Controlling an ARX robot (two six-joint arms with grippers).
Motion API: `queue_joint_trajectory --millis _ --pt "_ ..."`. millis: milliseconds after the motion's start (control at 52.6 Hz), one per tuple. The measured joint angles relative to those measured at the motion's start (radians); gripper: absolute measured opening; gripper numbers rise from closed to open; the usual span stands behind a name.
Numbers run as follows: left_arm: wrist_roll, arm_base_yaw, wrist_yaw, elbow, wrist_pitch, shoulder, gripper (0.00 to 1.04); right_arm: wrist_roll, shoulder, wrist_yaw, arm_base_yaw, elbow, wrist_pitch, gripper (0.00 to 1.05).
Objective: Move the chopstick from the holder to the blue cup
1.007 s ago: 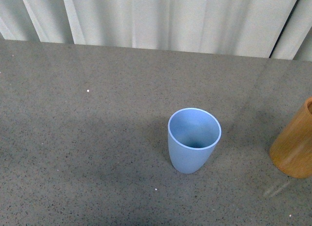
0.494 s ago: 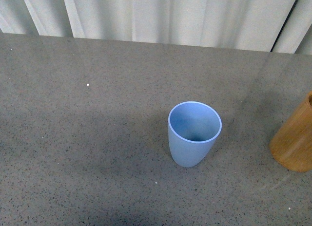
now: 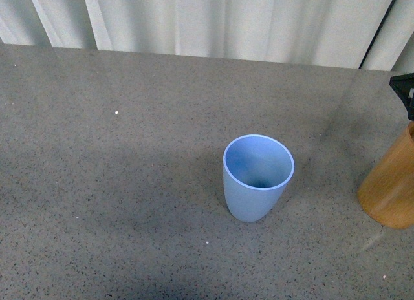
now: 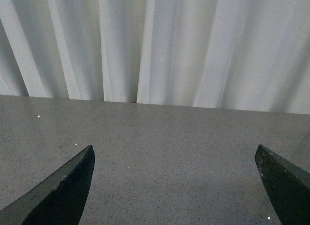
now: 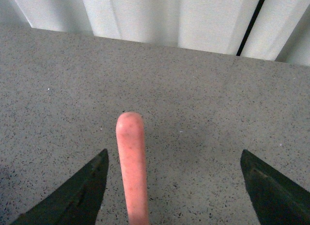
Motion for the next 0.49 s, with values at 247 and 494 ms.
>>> queue_joint_trajectory --millis 247,494 --pt "0.0 0.0 0.0 0.0 0.0 0.0 0.98 0.017 0.012 0.001 0.071 0.004 0.009 0.32" --pt "0.0 0.0 0.0 0.0 0.0 0.0 0.98 0.014 -0.058 0.016 0.073 0.003 -0.024 0.01"
